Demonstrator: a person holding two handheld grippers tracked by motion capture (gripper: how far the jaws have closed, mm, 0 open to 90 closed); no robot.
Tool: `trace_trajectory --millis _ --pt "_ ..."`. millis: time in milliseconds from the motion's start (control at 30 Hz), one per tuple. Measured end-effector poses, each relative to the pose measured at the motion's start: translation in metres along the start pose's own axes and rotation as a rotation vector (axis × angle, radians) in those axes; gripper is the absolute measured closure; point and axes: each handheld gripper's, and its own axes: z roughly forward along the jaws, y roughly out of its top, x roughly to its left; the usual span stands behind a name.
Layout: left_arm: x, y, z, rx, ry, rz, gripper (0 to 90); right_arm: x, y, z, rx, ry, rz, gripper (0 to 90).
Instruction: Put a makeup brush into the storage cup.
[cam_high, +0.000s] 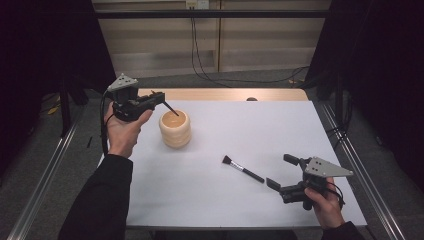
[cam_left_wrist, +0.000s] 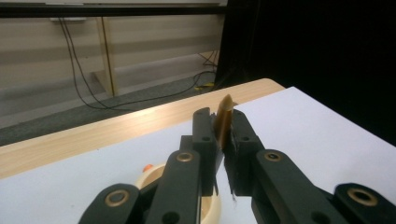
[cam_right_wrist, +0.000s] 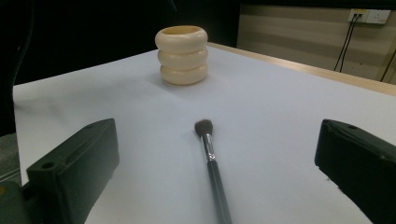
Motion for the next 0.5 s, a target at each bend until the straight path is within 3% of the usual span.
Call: trace_trajectory --millis 200,500 --pt "0.006 -0.003 0.005 0.022 0.042 0.010 84.2 0.000 0.000 0.000 0.000 0.001 0.002 0.0" --pt "0.008 -0.014 0.014 0.052 0.043 0.017 84.2 0.000 0.000 0.000 0.005 0.000 -0.001 0.0"
